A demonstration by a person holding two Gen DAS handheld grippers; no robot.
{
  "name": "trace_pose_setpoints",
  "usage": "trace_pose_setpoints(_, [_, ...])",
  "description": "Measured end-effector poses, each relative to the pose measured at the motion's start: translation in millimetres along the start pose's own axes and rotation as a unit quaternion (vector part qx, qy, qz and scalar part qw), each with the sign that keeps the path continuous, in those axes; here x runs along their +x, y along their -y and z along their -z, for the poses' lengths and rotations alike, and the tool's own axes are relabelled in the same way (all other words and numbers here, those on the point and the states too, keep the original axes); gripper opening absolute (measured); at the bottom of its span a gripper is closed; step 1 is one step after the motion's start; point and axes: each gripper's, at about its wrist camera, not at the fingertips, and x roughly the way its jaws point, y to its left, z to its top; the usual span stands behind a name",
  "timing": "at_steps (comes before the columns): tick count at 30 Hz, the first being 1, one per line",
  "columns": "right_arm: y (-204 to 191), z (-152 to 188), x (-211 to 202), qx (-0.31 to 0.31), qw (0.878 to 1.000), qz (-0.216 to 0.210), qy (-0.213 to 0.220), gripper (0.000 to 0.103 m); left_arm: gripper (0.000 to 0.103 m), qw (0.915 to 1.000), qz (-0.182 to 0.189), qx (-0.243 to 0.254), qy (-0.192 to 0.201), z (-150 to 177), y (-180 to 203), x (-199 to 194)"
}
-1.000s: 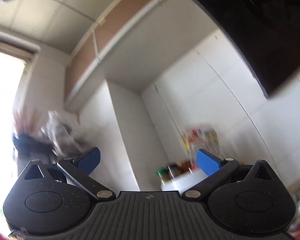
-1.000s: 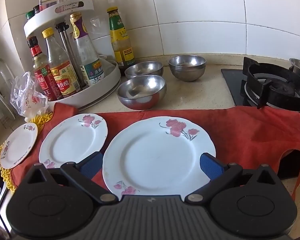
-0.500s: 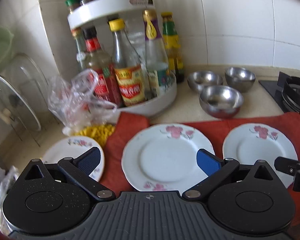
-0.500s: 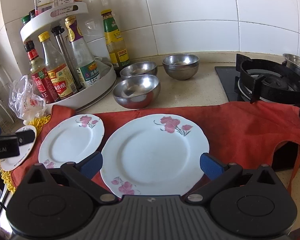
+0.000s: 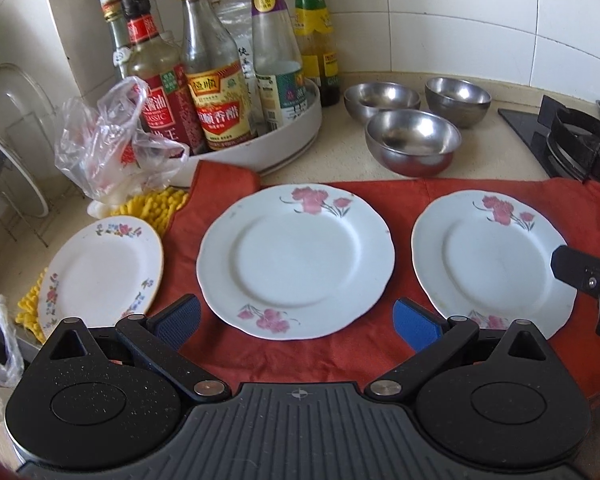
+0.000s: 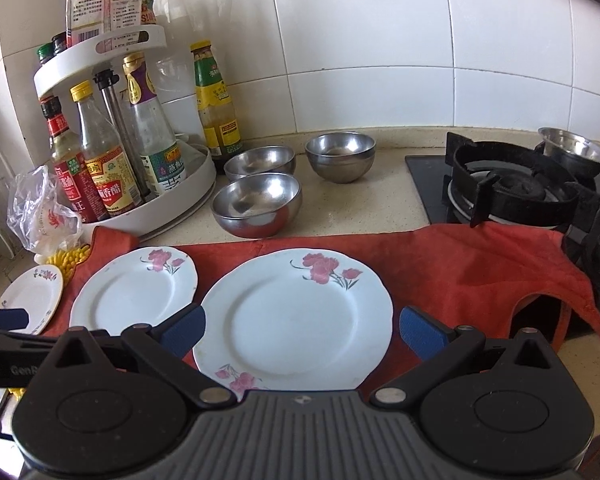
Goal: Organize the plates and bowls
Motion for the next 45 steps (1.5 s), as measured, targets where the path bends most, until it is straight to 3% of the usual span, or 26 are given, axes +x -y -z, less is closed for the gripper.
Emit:
trace_pose_setpoints(8, [-0.3, -3.9, 0.1, -0.009, 1.000, 0.018, 0.000, 0.102, 0.103, 0.9998, 0.005, 0.003, -0.018, 0.4, 12.0, 9.6])
trace_pose_setpoints(24, [11.8, -7.8, 27.9, -0.027, 0.998, 0.042, -0.044, 0.102, 0.103, 0.9983, -0.001, -0.010, -0.057, -7.3, 25.7, 31.2])
trace_pose_setpoints(45, [14.5, 1.3, 32.1, -0.026, 0.996, 0.048, -0.068, 0.102, 0.103, 0.9982, 0.009, -0.003, -0.060, -5.9, 32.0, 26.0])
